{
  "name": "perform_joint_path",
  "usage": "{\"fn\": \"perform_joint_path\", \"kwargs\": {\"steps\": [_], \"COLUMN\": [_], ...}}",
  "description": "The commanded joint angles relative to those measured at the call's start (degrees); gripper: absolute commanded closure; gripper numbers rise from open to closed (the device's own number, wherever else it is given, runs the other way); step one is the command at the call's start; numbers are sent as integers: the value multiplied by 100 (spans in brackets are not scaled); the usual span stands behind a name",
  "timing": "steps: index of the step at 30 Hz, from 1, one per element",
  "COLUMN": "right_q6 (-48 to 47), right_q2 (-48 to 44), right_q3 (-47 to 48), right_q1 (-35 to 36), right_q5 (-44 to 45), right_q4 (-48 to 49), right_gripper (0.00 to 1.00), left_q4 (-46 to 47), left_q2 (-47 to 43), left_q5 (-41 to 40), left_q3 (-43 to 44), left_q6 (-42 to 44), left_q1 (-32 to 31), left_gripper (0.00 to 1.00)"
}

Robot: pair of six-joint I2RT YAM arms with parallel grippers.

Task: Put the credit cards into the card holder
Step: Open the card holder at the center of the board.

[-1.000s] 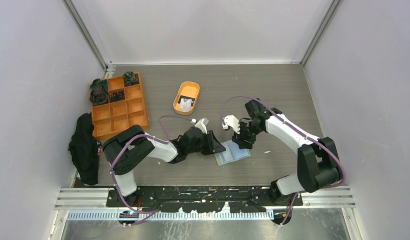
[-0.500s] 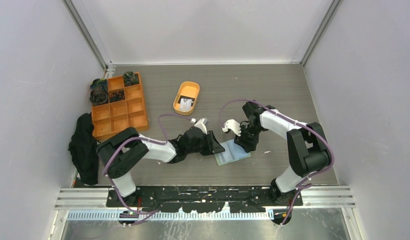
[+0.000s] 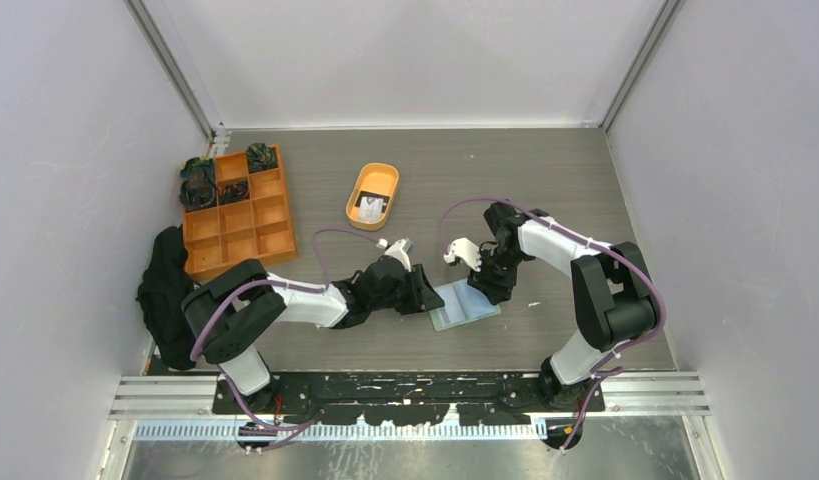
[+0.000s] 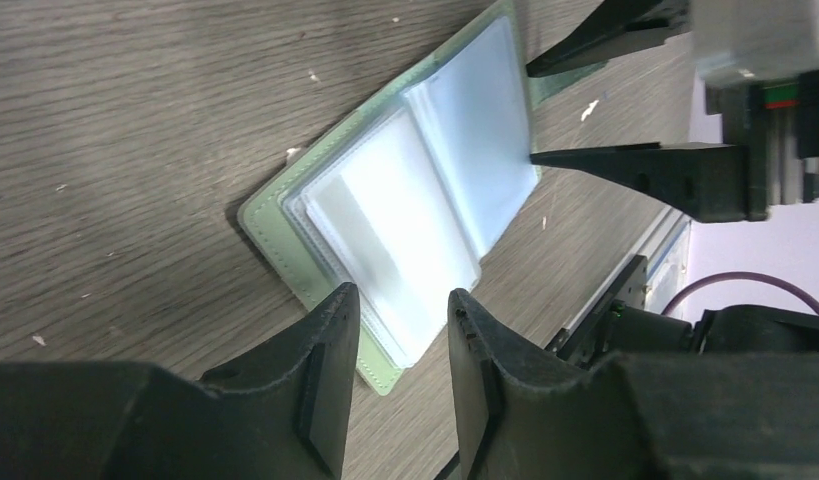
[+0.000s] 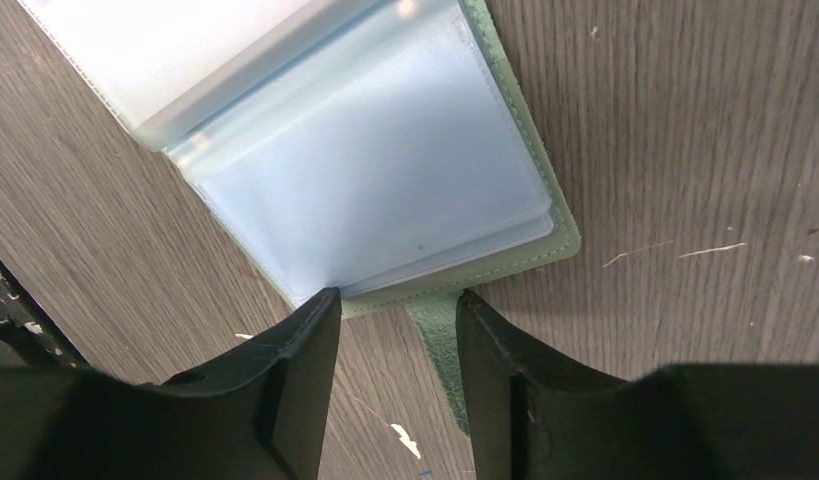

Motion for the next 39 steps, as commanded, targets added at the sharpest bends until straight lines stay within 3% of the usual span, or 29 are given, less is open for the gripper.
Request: {"fn": "perform_joint_path", "kwargs": {"steps": [1,39], "right_q6": [50,64], "right_q2": [13,30], "right_q3": [183,210], "right_q1": [35,97], "right_q5": [-57,-60], "right_q4": [-119,-186], "right_gripper": [49,50], "left_q4": [74,-251], "left_q2": [118,98], "left_q5": [-70,-206], "left_q3": [90,455], "left_q6": [-20,44], "left_q1": [-32,-220], "left_gripper": [61,64]}}
